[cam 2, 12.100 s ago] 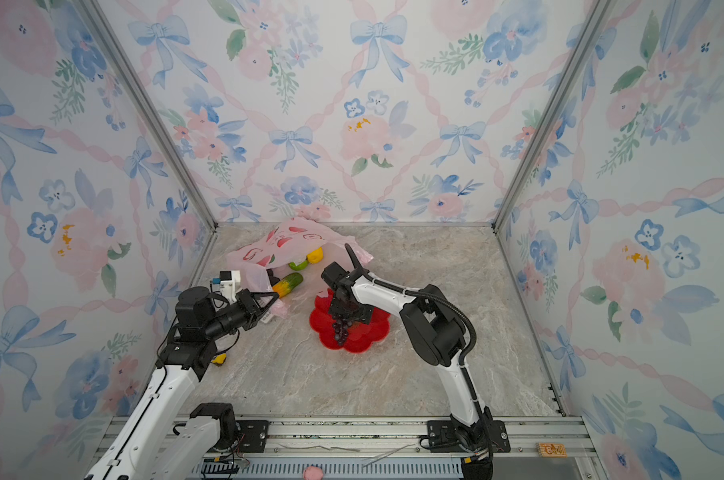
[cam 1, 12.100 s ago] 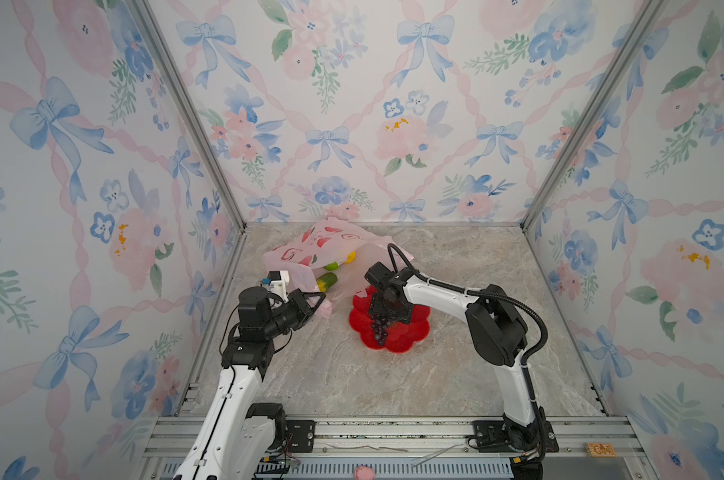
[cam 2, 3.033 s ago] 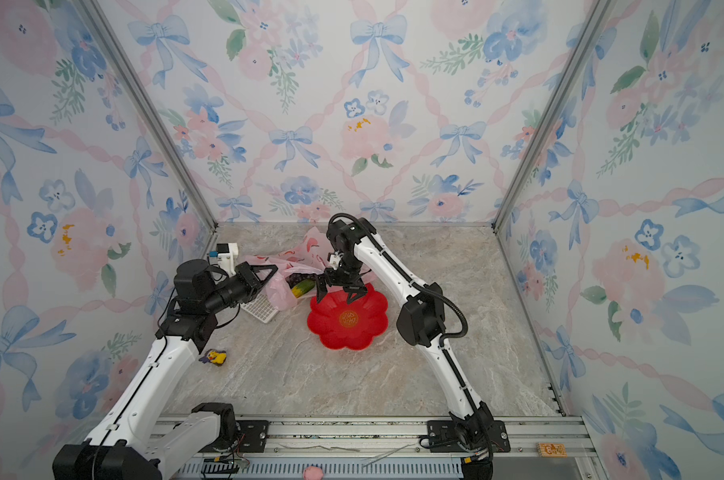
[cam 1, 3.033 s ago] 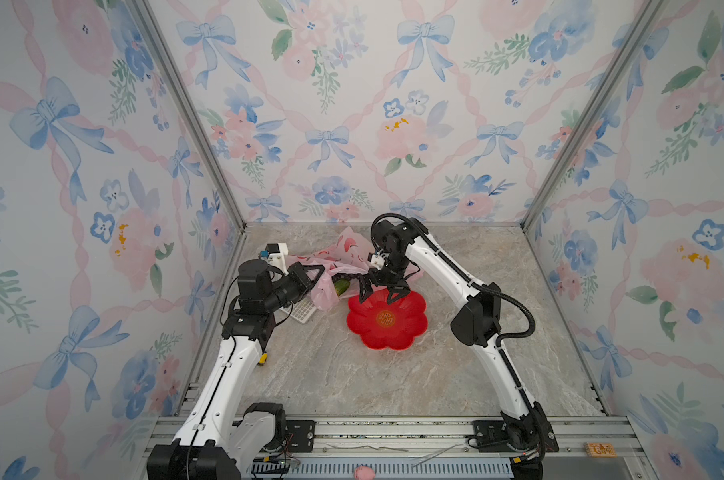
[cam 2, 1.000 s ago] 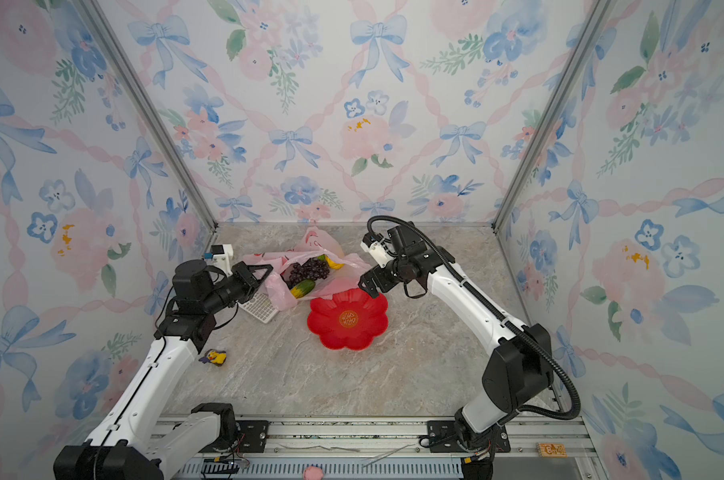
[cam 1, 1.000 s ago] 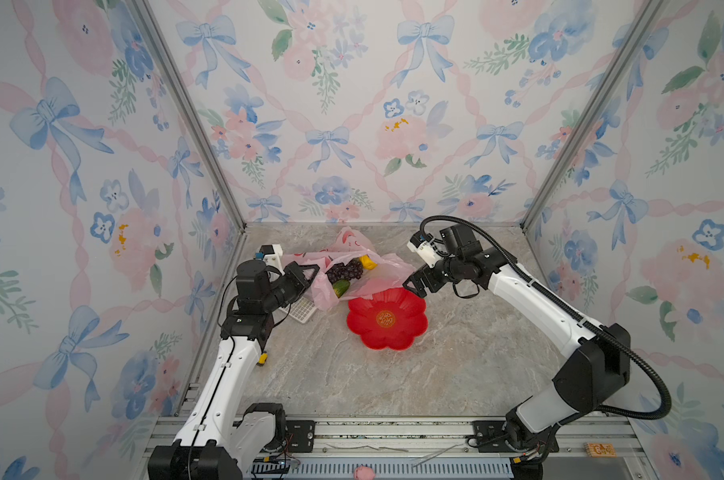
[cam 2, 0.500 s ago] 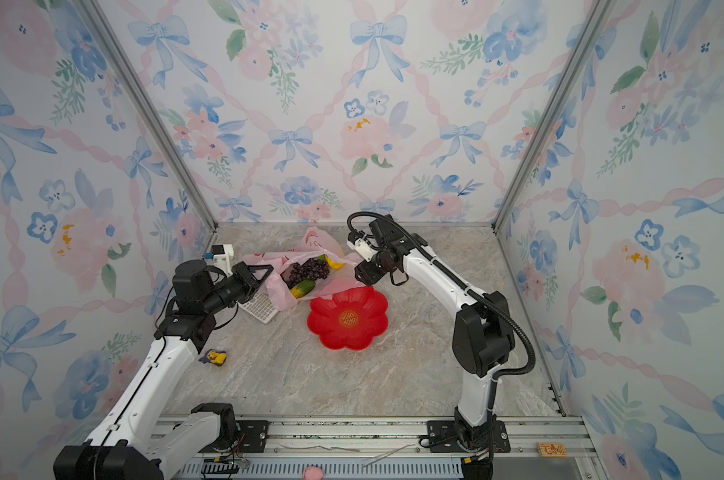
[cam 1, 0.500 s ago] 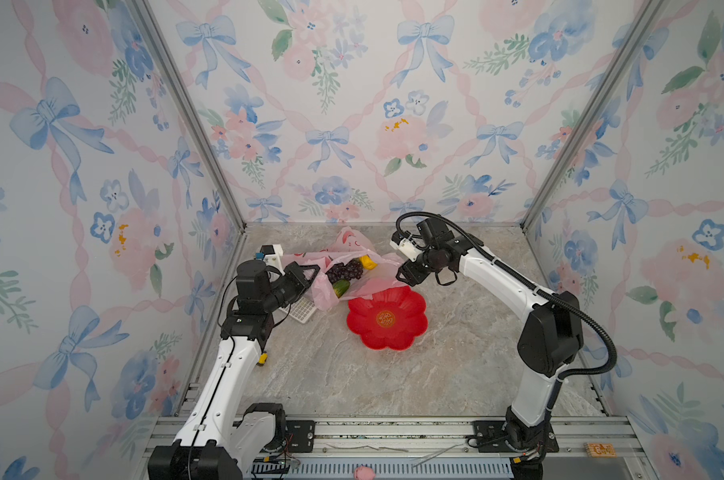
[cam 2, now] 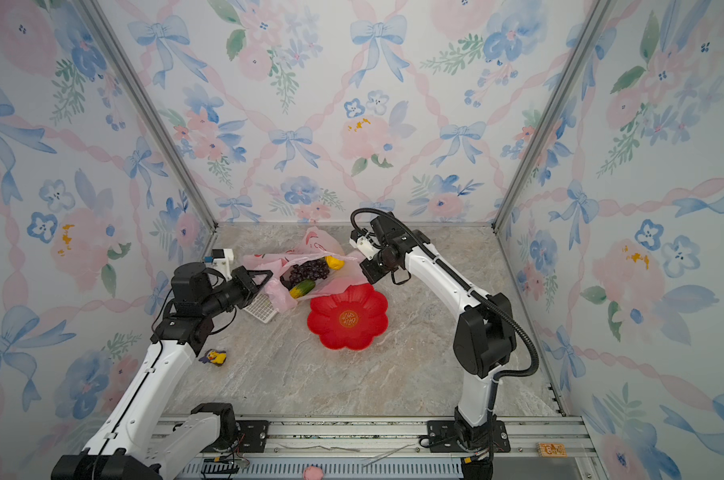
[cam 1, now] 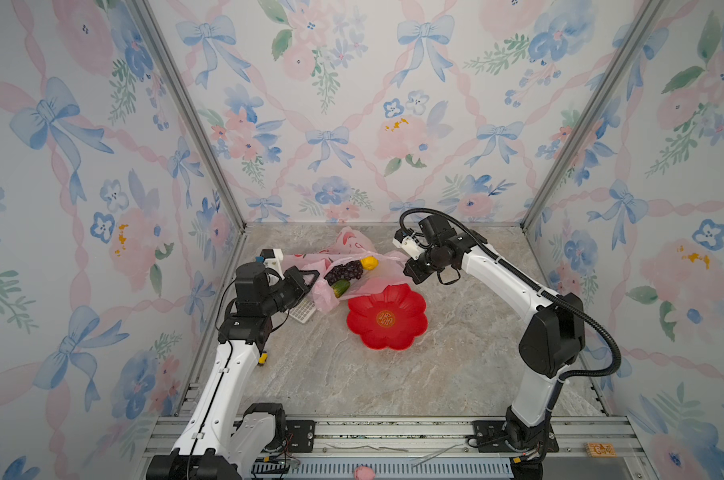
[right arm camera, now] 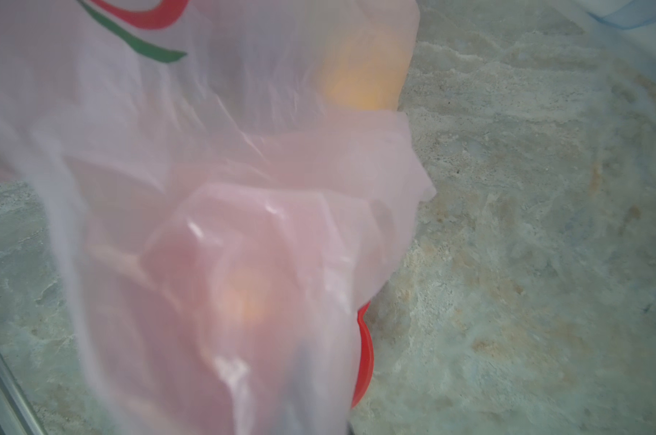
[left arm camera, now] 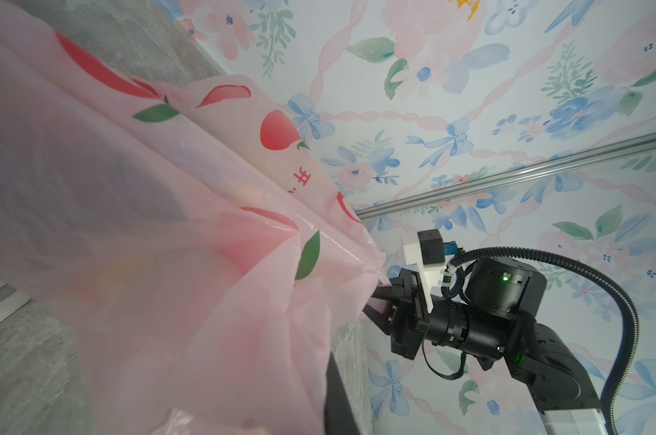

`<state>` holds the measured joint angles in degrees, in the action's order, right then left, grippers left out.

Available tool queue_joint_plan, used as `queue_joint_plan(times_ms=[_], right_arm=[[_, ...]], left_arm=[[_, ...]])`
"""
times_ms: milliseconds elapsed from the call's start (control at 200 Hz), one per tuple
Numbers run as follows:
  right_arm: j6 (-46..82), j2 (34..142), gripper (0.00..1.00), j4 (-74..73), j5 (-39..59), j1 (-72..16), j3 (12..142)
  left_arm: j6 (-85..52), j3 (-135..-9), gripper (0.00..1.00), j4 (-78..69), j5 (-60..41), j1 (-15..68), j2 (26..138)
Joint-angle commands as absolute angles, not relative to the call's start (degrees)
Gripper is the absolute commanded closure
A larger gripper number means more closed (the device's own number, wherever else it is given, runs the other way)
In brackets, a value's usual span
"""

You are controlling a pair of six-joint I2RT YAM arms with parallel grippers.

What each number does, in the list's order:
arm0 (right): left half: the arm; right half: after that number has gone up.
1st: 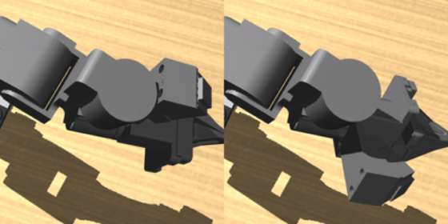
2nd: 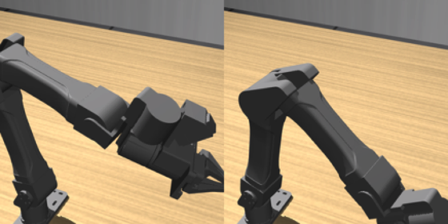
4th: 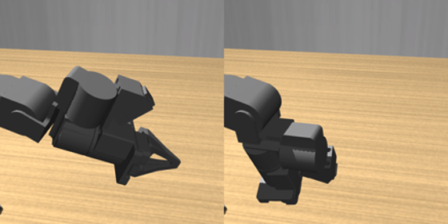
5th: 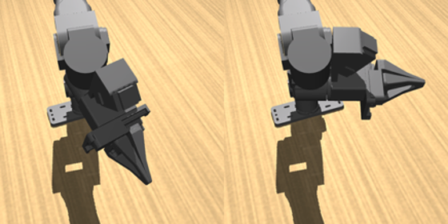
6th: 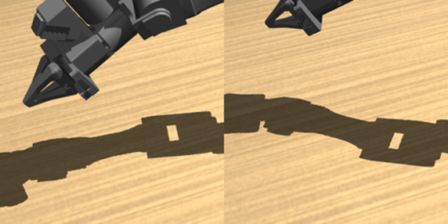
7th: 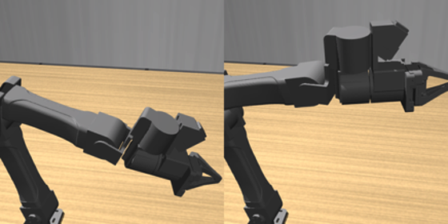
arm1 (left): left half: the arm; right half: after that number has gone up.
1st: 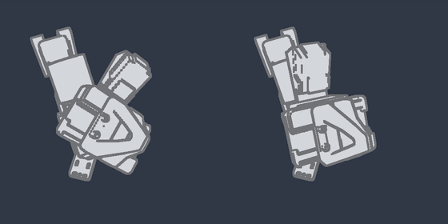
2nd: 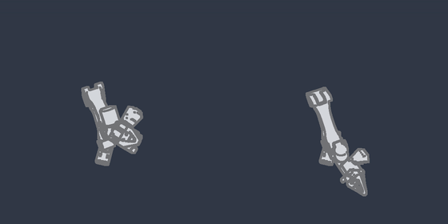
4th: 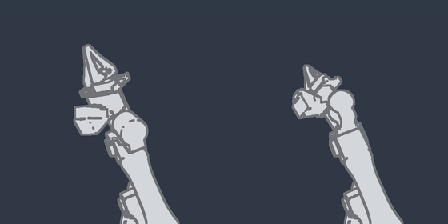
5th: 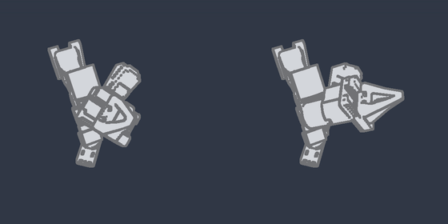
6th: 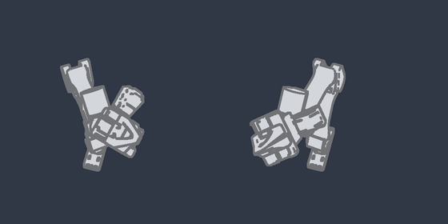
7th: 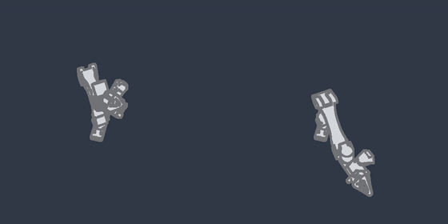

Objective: Place the fruits into the plastic bag

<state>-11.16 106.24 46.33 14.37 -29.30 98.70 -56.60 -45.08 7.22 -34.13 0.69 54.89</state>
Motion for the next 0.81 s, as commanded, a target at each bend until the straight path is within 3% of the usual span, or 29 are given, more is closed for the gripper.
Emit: queue_joint_plan(times_ms=[0, 270, 615, 800], right_arm=[[-5.8, 103.0, 1.0, 45.0, 18.3, -28.9, 101.9], [10.0, 106.7, 1.0, 40.9, 22.8, -26.2, 116.8], [25.9, 122.5, 1.0, 43.0, 26.1, -23.2, 147.3], [29.7, 122.2, 1.0, 38.9, 26.2, -22.8, 148.2]], left_arm=[[-54.1, -47.6, 1.0, 12.3, -35.2, 0.2, 53.5], [-56.2, -58.7, 1.0, 13.7, -35.3, -1.7, 60.1], [-55.5, -86.3, 1.0, 13.1, -33.9, -2.3, 79.5], [-58.2, -93.9, 1.0, 11.2, -35.1, -1.8, 85.8]])
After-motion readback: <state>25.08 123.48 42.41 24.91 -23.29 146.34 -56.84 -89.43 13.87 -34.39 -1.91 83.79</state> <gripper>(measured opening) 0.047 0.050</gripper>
